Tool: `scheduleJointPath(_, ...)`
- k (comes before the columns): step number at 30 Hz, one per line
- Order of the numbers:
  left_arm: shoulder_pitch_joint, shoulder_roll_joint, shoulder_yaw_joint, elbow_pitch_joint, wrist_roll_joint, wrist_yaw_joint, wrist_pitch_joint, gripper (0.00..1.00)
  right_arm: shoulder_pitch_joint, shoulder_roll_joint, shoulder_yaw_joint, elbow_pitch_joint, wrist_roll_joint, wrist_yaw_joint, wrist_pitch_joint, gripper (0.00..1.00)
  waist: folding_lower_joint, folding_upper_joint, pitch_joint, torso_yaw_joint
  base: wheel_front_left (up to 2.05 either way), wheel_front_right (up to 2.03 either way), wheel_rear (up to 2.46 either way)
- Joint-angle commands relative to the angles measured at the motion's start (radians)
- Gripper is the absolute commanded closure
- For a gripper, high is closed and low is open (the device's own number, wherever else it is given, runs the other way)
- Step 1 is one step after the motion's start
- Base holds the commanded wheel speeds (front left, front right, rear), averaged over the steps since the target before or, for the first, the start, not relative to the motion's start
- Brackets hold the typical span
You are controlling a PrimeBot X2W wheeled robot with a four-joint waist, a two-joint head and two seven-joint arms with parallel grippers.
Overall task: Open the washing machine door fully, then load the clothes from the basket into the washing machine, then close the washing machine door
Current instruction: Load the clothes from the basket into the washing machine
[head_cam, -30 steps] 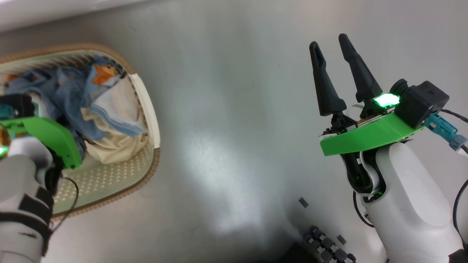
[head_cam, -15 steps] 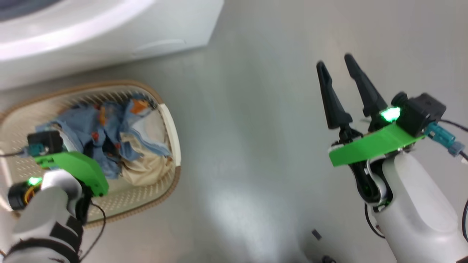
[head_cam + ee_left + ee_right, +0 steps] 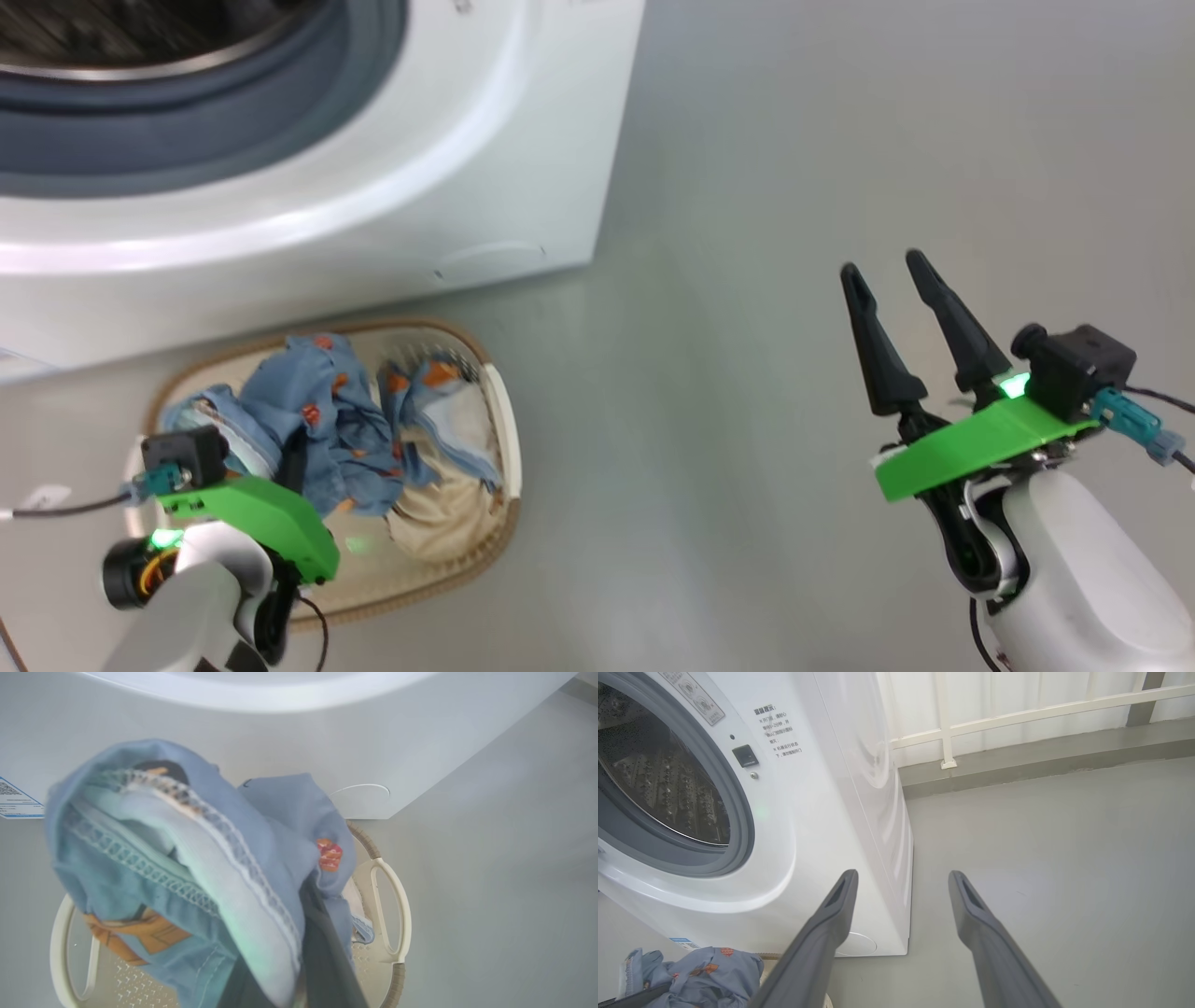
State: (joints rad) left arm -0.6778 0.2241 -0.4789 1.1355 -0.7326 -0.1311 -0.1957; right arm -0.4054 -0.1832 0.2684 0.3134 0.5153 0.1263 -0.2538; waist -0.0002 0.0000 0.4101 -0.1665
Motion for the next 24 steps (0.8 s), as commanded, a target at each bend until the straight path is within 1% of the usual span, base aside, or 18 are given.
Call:
scheduleJointPath(1,0.019,0.033,0.019,-0.023,-0.015,0.001,-0.015,1.00,0.025,-0.013,0.017,-0.015,0.018,0.004,-0.008,0.00,0.0002,0.0000,-0.099,0.052,0.00,0.00,0.00)
scheduleJointPath(7,0.081,0.044,0.007,-0.136,-0.062,0.000,-0.055,1.00,0.072,-0.040,0.011,-0.007,0.031,0.004,-0.008,0.00,0.0002,0.0000,-0.190,0.083,0.00,0.00,0.00)
scheduleJointPath(11,0.115,0.061,0.023,-0.209,-0.058,0.000,-0.064,1.00,0.097,-0.048,0.006,-0.003,0.038,0.004,-0.008,0.00,0.0002,0.0000,-0.230,0.096,0.00,0.00,0.00)
scheduleJointPath(13,0.137,0.076,0.044,-0.266,-0.040,0.008,-0.065,1.00,0.107,-0.051,0.009,0.000,0.042,0.004,-0.008,0.00,0.0002,0.0000,-0.248,0.098,0.00,0.00,0.00)
scheduleJointPath(19,0.263,0.096,0.145,-0.513,0.027,0.065,-0.066,1.00,0.138,-0.069,0.006,0.002,0.055,0.004,-0.008,0.00,0.0002,0.0000,-0.300,0.107,0.00,0.00,0.00)
scheduleJointPath(24,0.366,0.095,0.194,-0.708,0.080,0.109,-0.066,1.00,0.164,-0.084,0.001,-0.001,0.061,0.004,-0.008,0.00,0.0002,0.0000,-0.336,0.114,0.00,0.00,0.00)
